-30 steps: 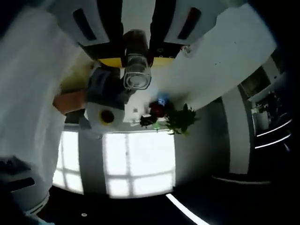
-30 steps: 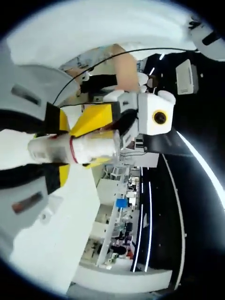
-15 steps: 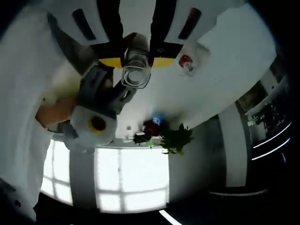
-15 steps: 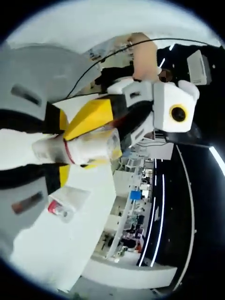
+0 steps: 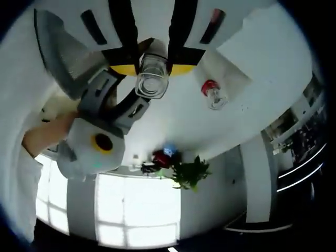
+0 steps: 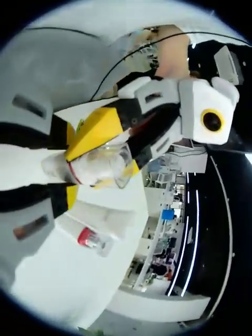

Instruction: Arrange the skincare products in the storage area until every visible bottle or jar stands upright without overlapping.

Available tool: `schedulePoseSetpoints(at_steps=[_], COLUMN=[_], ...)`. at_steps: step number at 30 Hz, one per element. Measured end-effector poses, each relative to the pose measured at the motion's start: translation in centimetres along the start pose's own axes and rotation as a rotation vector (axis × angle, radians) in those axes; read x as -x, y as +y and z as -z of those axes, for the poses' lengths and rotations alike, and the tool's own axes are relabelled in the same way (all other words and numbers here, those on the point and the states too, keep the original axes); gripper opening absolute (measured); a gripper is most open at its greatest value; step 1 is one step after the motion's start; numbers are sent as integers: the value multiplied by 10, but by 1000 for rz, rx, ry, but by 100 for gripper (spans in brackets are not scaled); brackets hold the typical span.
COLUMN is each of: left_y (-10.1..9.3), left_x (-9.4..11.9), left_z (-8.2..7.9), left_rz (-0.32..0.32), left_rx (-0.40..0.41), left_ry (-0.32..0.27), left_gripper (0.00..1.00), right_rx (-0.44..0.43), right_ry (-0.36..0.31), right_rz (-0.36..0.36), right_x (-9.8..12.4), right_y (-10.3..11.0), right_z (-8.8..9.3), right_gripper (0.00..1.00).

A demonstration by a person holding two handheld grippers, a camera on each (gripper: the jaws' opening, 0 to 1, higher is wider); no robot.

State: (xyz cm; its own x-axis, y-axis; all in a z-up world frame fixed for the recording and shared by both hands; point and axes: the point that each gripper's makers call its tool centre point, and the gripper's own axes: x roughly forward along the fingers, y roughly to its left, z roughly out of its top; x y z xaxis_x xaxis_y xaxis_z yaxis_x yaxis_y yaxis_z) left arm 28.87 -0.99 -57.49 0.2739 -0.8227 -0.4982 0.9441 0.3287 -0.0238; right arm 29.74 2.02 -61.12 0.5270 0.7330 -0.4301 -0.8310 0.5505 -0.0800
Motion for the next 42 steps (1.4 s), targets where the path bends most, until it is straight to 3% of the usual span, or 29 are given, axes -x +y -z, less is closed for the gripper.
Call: schedulePoseSetpoints(at_steps=[14,24,29,42], left_y=[19,27,30,45], left_x=[-40,-63,-66,-71], left_z=[40,58,65,59], left_rz=[-24,-38,-37,-58], left_rx=[53,79,86,106], left_ry=[61,84,94,55], left_gripper=[18,18,18,18], right_rx=[-15,-29,-12,-52], right_ry=[73,108,135,132], right_rz=[-22,-16,-9,-2], right_x=[-25,-36,-39,-46], right_y=[-17,-29,-31,-47], right_z=[51,78,85,83], right_gripper=[23,23,23,23])
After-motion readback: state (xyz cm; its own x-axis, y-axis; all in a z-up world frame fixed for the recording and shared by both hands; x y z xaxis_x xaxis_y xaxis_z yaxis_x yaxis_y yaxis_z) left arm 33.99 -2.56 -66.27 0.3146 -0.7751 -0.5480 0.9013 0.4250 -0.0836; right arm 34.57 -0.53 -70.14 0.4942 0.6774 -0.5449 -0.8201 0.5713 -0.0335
